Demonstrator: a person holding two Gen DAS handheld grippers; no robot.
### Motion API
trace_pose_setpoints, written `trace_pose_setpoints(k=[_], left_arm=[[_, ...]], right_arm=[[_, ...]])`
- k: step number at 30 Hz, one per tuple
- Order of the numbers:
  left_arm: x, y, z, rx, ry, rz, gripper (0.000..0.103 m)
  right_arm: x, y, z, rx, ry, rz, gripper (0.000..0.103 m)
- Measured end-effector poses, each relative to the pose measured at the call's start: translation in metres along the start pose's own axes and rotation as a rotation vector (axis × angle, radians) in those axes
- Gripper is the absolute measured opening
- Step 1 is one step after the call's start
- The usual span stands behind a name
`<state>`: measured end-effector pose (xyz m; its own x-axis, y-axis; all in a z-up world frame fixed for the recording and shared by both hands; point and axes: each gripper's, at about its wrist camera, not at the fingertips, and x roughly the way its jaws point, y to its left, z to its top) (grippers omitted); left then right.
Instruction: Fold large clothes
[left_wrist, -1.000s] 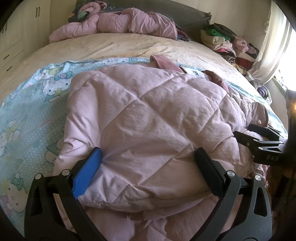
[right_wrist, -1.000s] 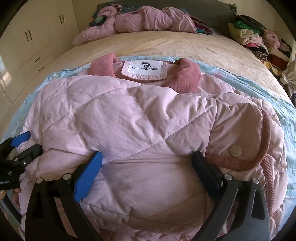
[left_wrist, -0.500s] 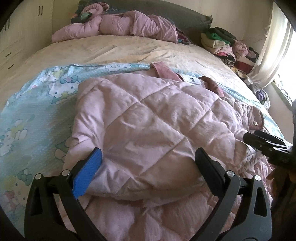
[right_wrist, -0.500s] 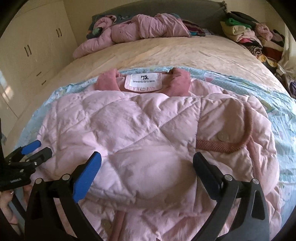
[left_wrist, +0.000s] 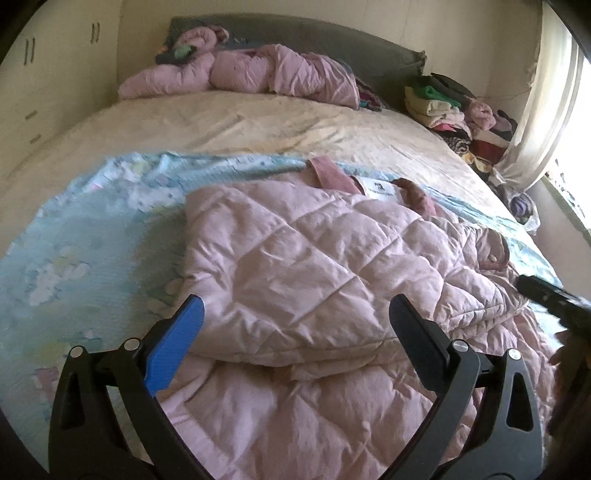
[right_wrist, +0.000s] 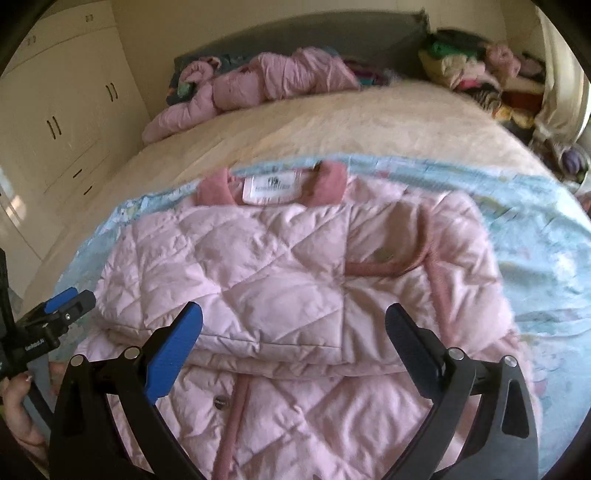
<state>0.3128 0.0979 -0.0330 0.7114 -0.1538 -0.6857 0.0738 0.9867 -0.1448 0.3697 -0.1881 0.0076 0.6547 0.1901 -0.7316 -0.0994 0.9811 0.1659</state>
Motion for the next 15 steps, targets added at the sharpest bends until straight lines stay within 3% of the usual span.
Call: trace_pose_setpoints(k=[9,15], left_arm=[[-0.041,-0.016,-0.002,0.046,-0.079,0.022,0.094],[-0.064,-0.011,-0.005,-0.015,-0.115,-0.006,0.094]], right_arm=[[-0.053,-0.007,-0.002,0.000,-0.070,-0.005,0.099],[-0.079,-0.011,-0.009,0.004,-0.085,0.001,0.099]])
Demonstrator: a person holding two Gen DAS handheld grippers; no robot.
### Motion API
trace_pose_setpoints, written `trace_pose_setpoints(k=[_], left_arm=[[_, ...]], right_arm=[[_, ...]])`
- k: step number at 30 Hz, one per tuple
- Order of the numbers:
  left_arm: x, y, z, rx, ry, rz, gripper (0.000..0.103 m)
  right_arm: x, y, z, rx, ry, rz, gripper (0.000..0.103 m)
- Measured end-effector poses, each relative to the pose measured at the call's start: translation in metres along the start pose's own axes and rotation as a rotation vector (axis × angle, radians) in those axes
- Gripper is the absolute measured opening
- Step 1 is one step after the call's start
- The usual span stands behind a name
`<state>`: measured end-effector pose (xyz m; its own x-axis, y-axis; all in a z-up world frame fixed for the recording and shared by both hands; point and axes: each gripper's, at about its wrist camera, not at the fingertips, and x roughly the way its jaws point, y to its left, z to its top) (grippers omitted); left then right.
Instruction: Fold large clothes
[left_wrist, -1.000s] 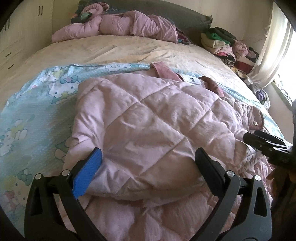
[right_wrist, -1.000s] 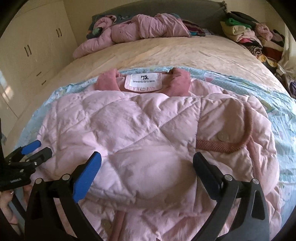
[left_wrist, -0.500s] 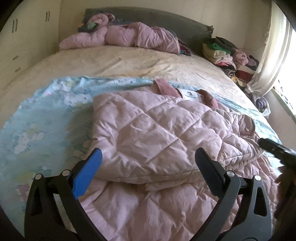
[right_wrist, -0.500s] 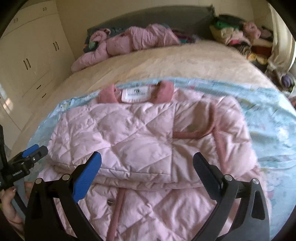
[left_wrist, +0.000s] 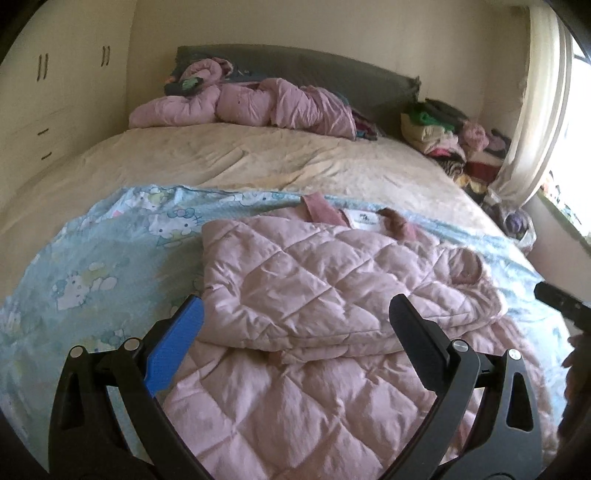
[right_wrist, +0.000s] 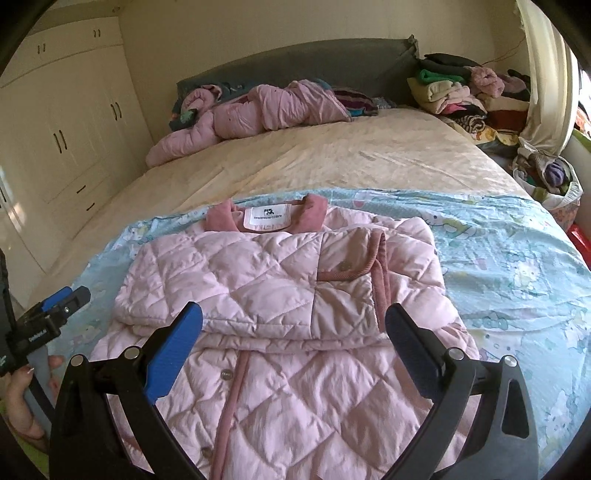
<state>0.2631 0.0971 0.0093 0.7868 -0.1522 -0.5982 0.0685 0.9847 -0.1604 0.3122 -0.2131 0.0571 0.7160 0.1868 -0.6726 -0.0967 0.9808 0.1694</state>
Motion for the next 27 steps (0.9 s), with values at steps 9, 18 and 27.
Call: trace_pose_setpoints(k=[9,18,27], left_arm=[[-0.034,0.006,-0.007,-0.047,-0.033,0.000,0.094],[-0.067,0.000,-0.018,-0.027,-0.051,0.017,0.094],[-0.103,-0.006,-0.025,-0.014,-0.083,0.023,0.094]], right_arm=[[-0.031,-0.003,-0.004,0.032,-0.031,0.024,0.099],[-0.064,0.000,-0.008,0.040,-0.069,0.041,0.099],[-0.103,0.000,-0.020,0.039,-0.106,0.066,0.099]])
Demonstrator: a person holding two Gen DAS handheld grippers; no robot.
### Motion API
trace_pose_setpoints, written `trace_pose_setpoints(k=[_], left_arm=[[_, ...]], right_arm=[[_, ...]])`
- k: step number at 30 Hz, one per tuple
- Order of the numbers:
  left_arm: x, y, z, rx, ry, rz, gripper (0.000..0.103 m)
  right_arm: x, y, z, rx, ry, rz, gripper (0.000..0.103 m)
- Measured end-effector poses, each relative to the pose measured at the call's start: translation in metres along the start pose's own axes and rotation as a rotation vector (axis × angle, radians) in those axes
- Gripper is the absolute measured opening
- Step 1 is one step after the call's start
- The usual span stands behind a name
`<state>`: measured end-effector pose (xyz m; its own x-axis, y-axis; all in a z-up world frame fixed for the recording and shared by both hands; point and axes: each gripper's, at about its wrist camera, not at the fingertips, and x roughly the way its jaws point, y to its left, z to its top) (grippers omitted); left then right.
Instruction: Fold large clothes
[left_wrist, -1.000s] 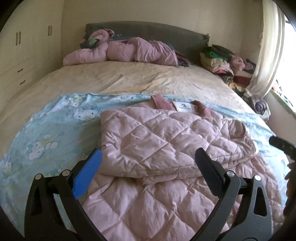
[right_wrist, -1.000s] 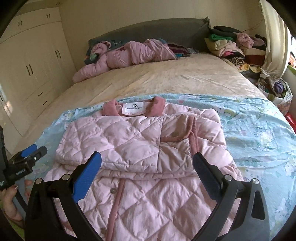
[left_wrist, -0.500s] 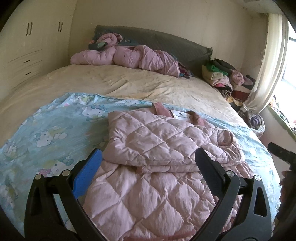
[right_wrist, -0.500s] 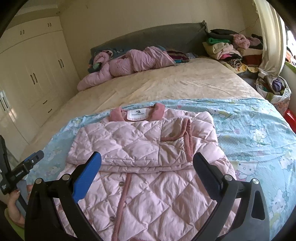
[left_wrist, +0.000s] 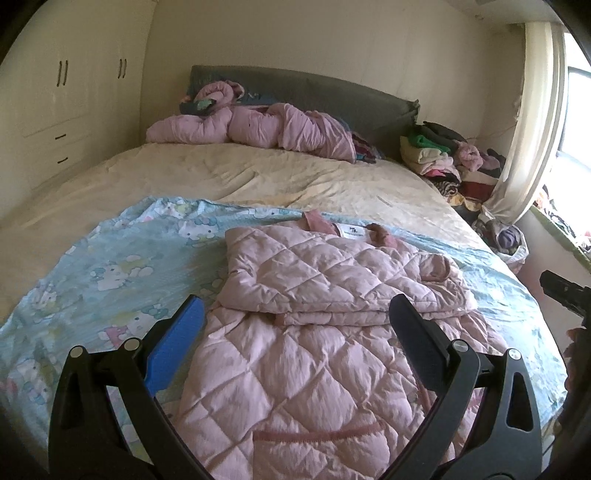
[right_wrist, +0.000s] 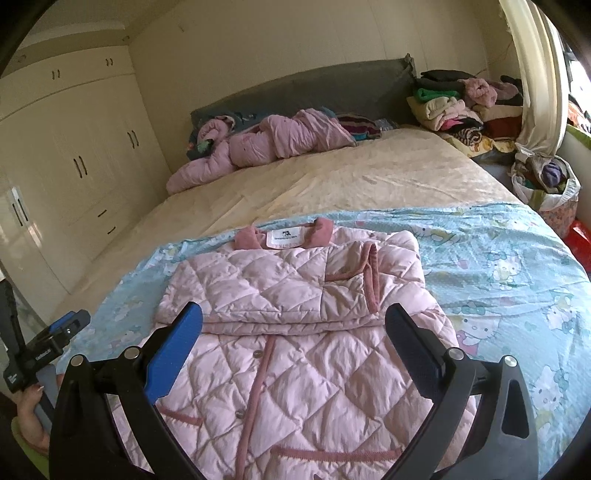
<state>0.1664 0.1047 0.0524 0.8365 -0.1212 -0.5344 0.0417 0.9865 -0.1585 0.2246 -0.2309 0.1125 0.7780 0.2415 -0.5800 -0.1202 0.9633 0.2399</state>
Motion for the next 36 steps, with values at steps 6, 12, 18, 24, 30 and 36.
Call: trace_pose_setpoints(k=[6,12,18,24,30,36], left_arm=[[-0.022,-0.006,-0.005,0.018,-0.012,0.009,0.094],[-0.034,-0.010,-0.013,0.038,-0.006,0.022,0.094],[-0.042,-0.011,-0.021,0.039,0.002,0.012,0.094],[-0.050,-0.011,-0.030,0.055,0.014,0.032,0.094],[-0.060,-0.005,-0.039,0.043,0.020,0.046,0.094],[-0.068,0.000,-0.045,0.043,0.025,0.073,0.094]], right_arm=[[-0.026,0.003,-0.004,-0.003,-0.027,0.018,0.099],[-0.045,0.004,-0.008,-0.006,-0.039,0.029,0.099],[-0.060,0.003,-0.013,-0.016,-0.044,0.036,0.099],[-0.074,0.001,-0.020,-0.027,-0.045,0.041,0.099],[-0.087,-0.006,-0.029,-0.028,-0.042,0.034,0.099],[-0.096,-0.013,-0.038,-0.027,-0.040,0.038,0.099]])
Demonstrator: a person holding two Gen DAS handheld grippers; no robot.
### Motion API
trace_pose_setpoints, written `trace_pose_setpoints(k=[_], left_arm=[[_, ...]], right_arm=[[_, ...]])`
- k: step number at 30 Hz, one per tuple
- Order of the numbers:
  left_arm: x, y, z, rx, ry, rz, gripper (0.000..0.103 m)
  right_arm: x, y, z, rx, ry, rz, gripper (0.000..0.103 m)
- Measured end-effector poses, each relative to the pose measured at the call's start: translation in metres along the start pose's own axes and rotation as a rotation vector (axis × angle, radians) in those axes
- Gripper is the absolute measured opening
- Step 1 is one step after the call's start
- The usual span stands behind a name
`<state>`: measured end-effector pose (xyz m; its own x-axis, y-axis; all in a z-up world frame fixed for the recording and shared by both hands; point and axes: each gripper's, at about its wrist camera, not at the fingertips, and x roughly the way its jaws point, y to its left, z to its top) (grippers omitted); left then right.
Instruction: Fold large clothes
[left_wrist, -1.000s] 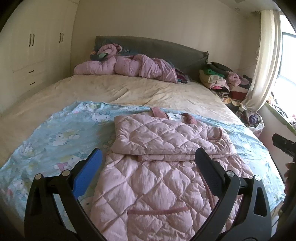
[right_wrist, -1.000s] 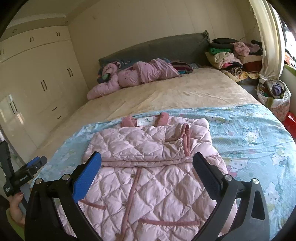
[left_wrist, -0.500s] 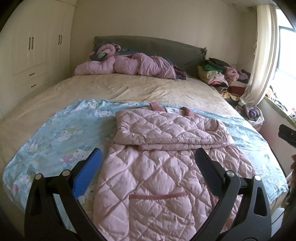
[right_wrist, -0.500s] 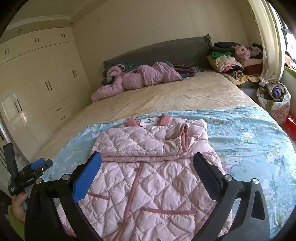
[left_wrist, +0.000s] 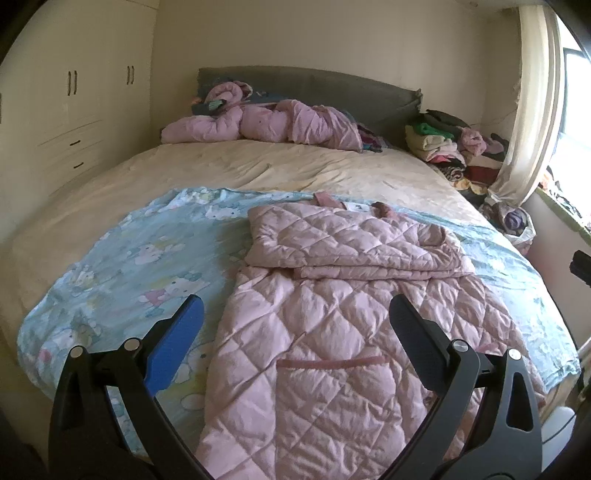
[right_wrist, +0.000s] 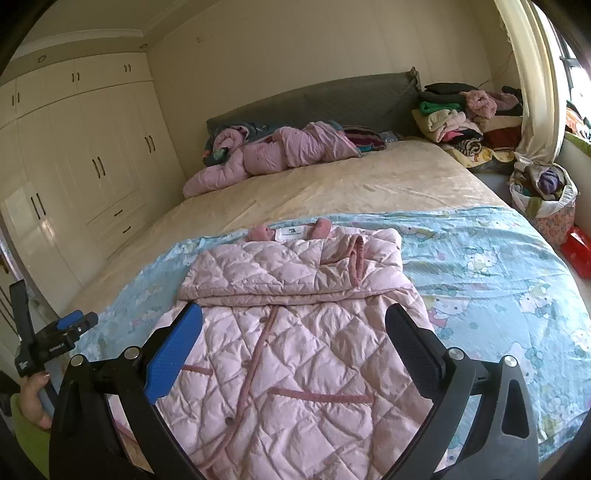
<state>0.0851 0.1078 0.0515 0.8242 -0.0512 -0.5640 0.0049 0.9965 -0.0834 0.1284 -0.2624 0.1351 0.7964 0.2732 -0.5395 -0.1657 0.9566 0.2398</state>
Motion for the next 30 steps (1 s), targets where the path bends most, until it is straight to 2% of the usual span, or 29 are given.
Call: trace_pose_setpoints(k=[14,30], left_arm=[[-0.002,-0.001,-0.024,0.050,0.056,0.064,0.094],[0.009,0.001,-0.061,0.080,0.142,0.089,0.094]], right_arm=[[-0.016,-0.019,-0.023,-0.002,0.028,-0.012,0.099],[-0.008,-0.055,-0.067,0.026,0.143,-0.080,0.099]])
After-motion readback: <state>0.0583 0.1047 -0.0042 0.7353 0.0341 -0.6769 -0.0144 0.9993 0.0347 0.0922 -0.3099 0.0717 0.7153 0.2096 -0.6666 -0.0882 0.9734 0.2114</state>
